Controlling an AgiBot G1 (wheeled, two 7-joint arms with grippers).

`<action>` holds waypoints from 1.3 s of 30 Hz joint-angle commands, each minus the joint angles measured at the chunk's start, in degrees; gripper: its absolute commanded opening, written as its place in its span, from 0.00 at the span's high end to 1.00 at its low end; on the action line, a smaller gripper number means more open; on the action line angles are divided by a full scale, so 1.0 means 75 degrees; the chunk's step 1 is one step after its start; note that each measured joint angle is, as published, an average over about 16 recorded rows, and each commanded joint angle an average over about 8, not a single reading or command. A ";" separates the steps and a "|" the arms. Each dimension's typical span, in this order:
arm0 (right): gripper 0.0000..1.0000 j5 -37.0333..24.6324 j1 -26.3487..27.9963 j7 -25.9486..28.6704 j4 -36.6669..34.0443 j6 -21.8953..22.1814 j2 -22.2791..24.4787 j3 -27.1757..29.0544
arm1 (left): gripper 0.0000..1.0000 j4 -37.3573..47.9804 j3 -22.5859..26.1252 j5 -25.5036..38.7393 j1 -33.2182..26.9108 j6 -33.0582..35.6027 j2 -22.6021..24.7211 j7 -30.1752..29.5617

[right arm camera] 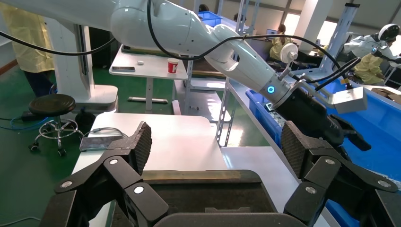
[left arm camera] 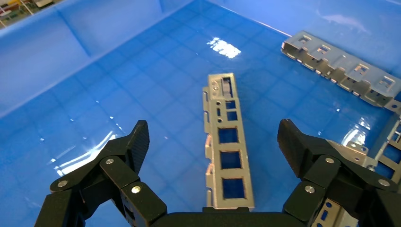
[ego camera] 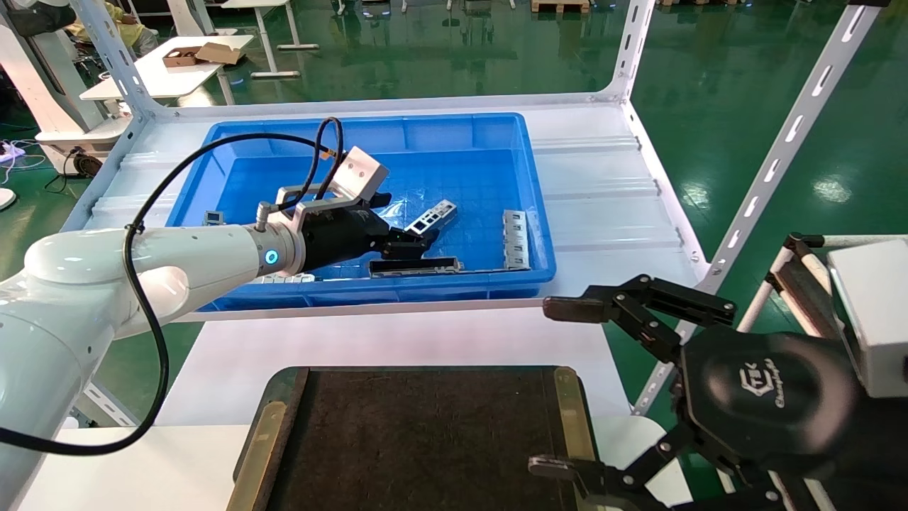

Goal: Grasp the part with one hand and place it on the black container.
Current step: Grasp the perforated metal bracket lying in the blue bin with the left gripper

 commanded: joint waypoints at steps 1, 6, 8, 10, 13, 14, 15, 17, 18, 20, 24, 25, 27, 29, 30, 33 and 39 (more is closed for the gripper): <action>1.00 0.0001 0.0000 -0.0001 0.0000 0.0000 0.0000 -0.0001 | 1.00 -0.0033 0.0027 0.0007 0.0048 -0.0021 0.0007 -0.0052; 1.00 0.0003 0.0001 -0.0002 0.0000 0.0002 0.0002 -0.0004 | 1.00 -0.0106 0.0092 -0.0006 0.0131 -0.0131 0.0016 -0.0226; 1.00 0.0003 0.0001 -0.0002 0.0000 0.0002 0.0002 -0.0005 | 1.00 -0.0141 0.0123 -0.0009 0.0153 -0.0171 0.0018 -0.0288; 1.00 0.0004 0.0001 -0.0003 0.0000 0.0003 0.0002 -0.0006 | 1.00 -0.0176 0.0158 -0.0010 0.0174 -0.0201 0.0020 -0.0346; 1.00 0.0005 0.0002 -0.0004 0.0000 0.0003 0.0003 -0.0007 | 1.00 -0.0223 0.0218 -0.0010 0.0201 -0.0231 0.0020 -0.0431; 1.00 0.0005 0.0002 -0.0004 0.0000 0.0003 0.0003 -0.0008 | 1.00 -0.0236 0.0239 -0.0010 0.0210 -0.0238 0.0020 -0.0457; 1.00 0.0006 0.0002 -0.0004 0.0000 0.0004 0.0003 -0.0008 | 1.00 -0.0249 0.0259 -0.0010 0.0217 -0.0244 0.0019 -0.0482; 1.00 0.0007 0.0002 -0.0005 0.0000 0.0004 0.0004 -0.0009 | 1.00 -0.0271 0.0298 -0.0014 0.0229 -0.0257 0.0018 -0.0531; 1.00 0.0007 0.0002 -0.0005 0.0000 0.0004 0.0004 -0.0010 | 1.00 -0.0281 0.0317 -0.0017 0.0234 -0.0263 0.0017 -0.0555; 1.00 0.0008 0.0002 -0.0006 0.0000 0.0005 0.0005 -0.0011 | 1.00 -0.0297 0.0352 -0.0027 0.0241 -0.0274 0.0016 -0.0600; 1.00 0.0009 0.0003 -0.0007 0.0000 0.0006 0.0005 -0.0013 | 1.00 -0.0326 0.0417 -0.0054 0.0250 -0.0295 0.0014 -0.0679; 1.00 0.0009 0.0003 -0.0007 0.0000 0.0006 0.0006 -0.0014 | 1.00 -0.0331 0.0432 -0.0062 0.0252 -0.0300 0.0013 -0.0697; 1.00 0.0010 0.0003 -0.0007 0.0000 0.0006 0.0006 -0.0015 | 1.00 -0.0339 0.0462 -0.0079 0.0258 -0.0310 0.0012 -0.0731; 1.00 0.0011 0.0003 -0.0008 0.0000 0.0007 0.0006 -0.0016 | 1.00 -0.0344 0.0492 -0.0096 0.0266 -0.0321 0.0011 -0.0762; 1.00 0.0011 0.0003 -0.0008 0.0000 0.0007 0.0007 -0.0016 | 1.00 -0.0346 0.0507 -0.0105 0.0270 -0.0328 0.0010 -0.0778; 1.00 0.0012 0.0004 -0.0009 0.0000 0.0008 0.0007 -0.0018 | 1.00 -0.0347 0.0550 -0.0130 0.0283 -0.0348 0.0008 -0.0819; 1.00 0.0014 0.0004 -0.0010 0.0000 0.0009 0.0009 -0.0021 | 1.00 -0.0363 0.0624 -0.0193 0.0293 -0.0380 0.0006 -0.0885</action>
